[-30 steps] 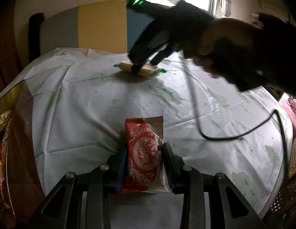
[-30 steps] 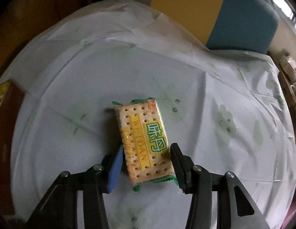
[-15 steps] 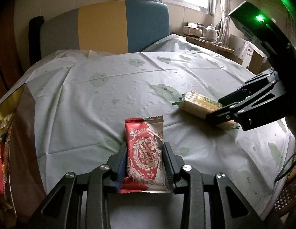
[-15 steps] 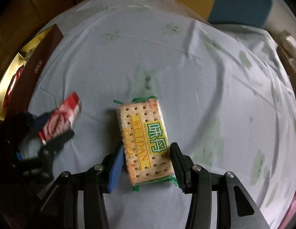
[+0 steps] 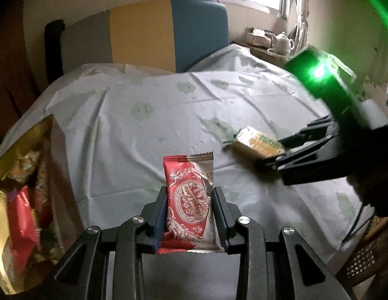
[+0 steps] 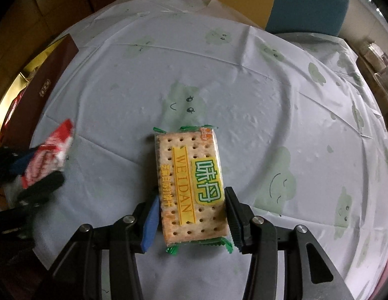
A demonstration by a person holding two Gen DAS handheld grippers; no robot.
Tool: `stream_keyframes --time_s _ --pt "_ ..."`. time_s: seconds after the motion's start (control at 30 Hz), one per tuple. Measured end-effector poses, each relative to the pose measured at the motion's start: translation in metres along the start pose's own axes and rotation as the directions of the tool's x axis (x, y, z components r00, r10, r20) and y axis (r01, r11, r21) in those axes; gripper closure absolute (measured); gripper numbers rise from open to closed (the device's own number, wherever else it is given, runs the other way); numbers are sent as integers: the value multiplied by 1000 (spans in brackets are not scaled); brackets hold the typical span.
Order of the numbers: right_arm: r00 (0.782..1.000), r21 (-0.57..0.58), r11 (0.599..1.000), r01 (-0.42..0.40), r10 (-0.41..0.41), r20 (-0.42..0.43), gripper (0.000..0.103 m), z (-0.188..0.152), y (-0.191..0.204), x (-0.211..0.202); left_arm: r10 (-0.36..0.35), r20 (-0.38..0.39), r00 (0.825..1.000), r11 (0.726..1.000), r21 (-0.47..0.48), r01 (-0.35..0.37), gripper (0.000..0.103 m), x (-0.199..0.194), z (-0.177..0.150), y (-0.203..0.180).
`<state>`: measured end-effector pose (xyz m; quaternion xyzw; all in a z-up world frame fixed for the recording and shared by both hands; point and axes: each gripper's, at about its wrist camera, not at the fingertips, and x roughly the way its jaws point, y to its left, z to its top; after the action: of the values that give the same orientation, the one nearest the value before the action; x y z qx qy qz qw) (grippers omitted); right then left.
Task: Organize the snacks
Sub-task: 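Carry the red-and-white sweet with the left tool into the gold tray and release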
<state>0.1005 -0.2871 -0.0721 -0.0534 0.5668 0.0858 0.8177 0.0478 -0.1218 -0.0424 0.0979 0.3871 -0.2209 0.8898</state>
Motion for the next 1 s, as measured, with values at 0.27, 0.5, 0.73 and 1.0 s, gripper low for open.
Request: stream_keyframes --time_s 0.27,0.5,0.73,1.0 --pt "1000 -9 1000 12 -12 0 53 4 2 2 -2 -11 1000 1000 -27 1 68 -14 -4 0" --pt "1000 -21 999 27 -27 3 54 6 5 1 -2 -5 1000 999 -39 1 68 -23 -10 -1" --pt "999 -44 998 41 -41 8 55 6 10 0 -3 -4 1000 999 -49 3 68 -27 -10 -1" --pt "999 -28 999 38 -38 3 54 9 7 0 -41 -9 999 995 -88 40 68 -31 -9 11"
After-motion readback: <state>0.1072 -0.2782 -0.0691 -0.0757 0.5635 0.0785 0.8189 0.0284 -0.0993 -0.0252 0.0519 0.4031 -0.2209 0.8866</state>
